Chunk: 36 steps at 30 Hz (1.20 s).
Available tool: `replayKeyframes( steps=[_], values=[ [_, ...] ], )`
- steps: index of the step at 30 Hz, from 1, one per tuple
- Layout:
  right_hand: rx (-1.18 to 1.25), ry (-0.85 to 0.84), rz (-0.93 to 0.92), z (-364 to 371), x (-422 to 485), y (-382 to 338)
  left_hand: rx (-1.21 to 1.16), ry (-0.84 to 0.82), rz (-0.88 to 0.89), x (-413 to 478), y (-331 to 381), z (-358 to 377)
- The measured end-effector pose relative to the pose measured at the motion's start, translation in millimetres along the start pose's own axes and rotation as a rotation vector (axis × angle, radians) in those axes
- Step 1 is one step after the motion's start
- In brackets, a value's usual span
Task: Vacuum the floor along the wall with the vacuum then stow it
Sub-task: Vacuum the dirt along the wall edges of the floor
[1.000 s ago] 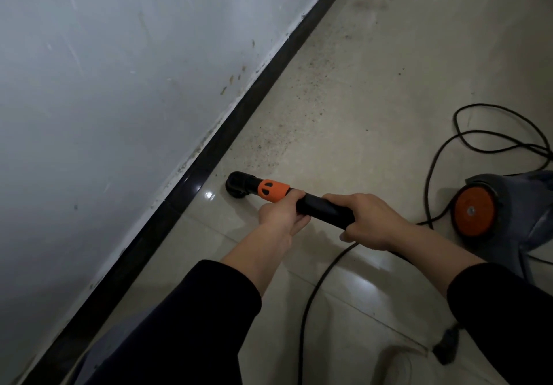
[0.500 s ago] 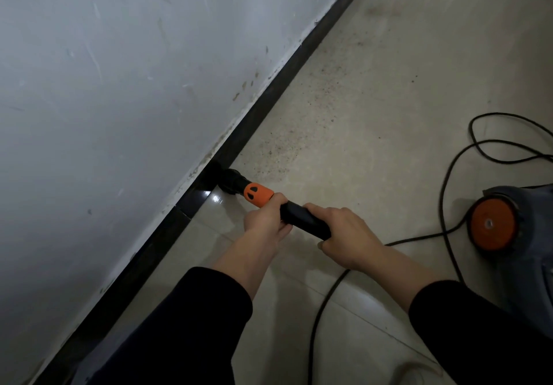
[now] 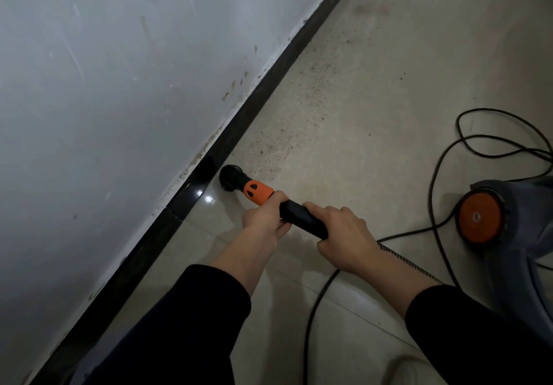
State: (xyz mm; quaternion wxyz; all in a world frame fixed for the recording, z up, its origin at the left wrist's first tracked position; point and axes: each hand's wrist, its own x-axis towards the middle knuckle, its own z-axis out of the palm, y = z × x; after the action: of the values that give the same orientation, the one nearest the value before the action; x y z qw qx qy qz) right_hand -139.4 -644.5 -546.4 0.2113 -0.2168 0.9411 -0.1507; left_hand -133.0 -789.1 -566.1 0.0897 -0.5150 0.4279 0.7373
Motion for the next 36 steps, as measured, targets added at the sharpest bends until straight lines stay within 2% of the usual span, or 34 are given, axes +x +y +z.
replayKeyframes(
  steps=[19, 36],
  values=[
    [0.024, 0.038, 0.044, -17, -18, 37, 0.048, -0.049, -0.015, -12, -17, 39],
    [0.022, 0.104, 0.108, -30, -33, 72, 0.049, -0.166, 0.009, -29, -30, 75]
  ],
)
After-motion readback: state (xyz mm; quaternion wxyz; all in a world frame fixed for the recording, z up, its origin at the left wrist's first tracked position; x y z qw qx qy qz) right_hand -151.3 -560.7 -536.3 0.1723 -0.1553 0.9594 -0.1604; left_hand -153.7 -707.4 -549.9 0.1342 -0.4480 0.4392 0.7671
